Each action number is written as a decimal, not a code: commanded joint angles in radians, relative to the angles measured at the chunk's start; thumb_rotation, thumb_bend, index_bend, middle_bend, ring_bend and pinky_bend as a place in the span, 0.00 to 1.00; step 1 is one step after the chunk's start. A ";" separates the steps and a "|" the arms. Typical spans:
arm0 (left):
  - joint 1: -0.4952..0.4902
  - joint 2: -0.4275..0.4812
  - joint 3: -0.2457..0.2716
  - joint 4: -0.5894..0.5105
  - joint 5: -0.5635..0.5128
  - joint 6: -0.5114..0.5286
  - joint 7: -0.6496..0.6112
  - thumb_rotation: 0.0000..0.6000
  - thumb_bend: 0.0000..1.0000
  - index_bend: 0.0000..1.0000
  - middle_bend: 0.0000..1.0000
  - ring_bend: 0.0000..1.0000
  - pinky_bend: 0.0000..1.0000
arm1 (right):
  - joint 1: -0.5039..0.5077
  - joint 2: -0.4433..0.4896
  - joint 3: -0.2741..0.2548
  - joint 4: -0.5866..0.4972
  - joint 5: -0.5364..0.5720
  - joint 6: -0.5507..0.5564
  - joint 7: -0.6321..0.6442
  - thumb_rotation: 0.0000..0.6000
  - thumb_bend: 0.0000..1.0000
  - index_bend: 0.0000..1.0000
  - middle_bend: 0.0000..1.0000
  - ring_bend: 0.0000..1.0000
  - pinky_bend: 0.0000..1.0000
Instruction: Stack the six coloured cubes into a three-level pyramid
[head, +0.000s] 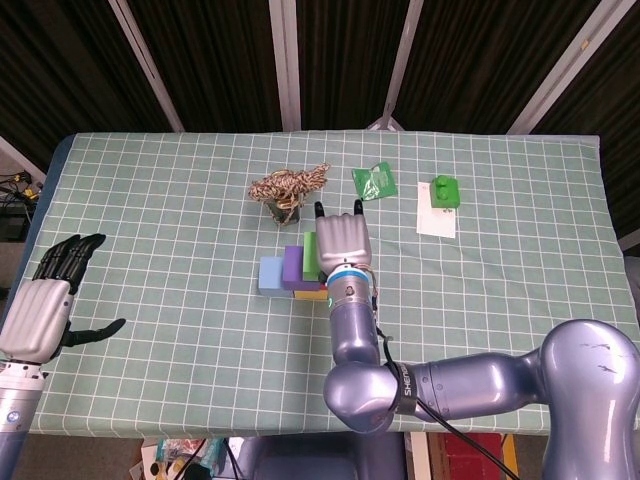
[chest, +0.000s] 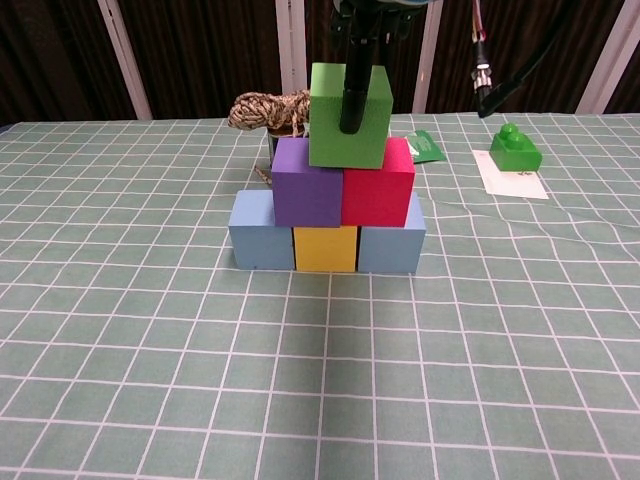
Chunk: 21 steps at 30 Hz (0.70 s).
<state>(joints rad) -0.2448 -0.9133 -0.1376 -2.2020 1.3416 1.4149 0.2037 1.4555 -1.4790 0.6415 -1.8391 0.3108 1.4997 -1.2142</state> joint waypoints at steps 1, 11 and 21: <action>0.000 0.000 0.000 0.000 0.001 0.000 0.001 1.00 0.15 0.00 0.06 0.00 0.00 | -0.001 -0.001 0.000 0.002 -0.002 -0.001 0.000 1.00 0.18 0.08 0.57 0.33 0.00; -0.001 -0.002 0.000 0.001 -0.002 -0.002 0.005 1.00 0.15 0.00 0.06 0.00 0.00 | -0.004 -0.005 0.000 0.005 -0.003 -0.006 -0.004 1.00 0.18 0.08 0.57 0.33 0.00; -0.001 -0.002 -0.001 0.001 -0.004 -0.002 0.005 1.00 0.15 0.00 0.06 0.00 0.00 | -0.006 -0.011 -0.002 0.009 -0.007 -0.005 -0.006 1.00 0.18 0.08 0.57 0.33 0.00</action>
<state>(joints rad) -0.2461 -0.9151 -0.1383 -2.2010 1.3377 1.4125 0.2087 1.4500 -1.4901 0.6395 -1.8305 0.3038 1.4947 -1.2200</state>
